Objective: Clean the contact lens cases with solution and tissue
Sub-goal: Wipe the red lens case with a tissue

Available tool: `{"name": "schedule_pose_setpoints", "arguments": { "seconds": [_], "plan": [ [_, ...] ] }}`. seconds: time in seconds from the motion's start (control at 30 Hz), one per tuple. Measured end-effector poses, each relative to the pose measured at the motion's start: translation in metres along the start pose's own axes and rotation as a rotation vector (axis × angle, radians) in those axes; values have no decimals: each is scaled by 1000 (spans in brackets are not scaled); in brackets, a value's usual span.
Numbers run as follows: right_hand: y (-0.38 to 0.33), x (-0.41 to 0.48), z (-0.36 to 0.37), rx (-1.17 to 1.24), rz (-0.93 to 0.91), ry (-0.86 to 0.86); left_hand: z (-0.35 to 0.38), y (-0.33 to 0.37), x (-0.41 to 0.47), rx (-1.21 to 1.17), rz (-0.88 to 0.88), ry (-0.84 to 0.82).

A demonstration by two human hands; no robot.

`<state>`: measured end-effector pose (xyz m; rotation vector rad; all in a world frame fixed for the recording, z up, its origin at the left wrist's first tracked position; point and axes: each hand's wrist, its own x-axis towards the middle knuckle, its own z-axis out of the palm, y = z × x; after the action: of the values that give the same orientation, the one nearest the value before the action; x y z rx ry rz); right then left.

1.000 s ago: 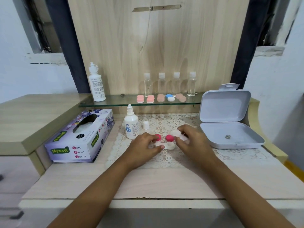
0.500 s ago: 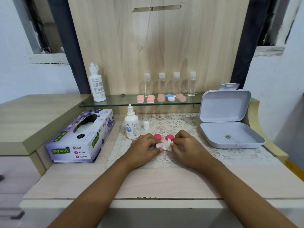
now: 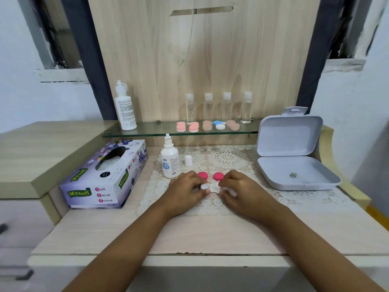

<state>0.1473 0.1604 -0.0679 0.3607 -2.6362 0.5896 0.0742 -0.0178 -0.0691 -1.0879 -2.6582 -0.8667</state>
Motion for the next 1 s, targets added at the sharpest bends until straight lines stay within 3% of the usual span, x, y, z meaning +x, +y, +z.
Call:
{"name": "schedule_pose_setpoints", "arguments": {
  "seconds": [0.5, 0.77, 1.0],
  "plan": [
    [8, 3, -1, 22, -1, -25, 0, 0, -2, 0, 12, -4],
    [-3, 2, -2, -217, -38, -85, -2, 2, -4, 0, 12, -5],
    [1, 2, -3, 31, 65, -21, -2, 3, -4, -8, 8, 2]
  ]
}}
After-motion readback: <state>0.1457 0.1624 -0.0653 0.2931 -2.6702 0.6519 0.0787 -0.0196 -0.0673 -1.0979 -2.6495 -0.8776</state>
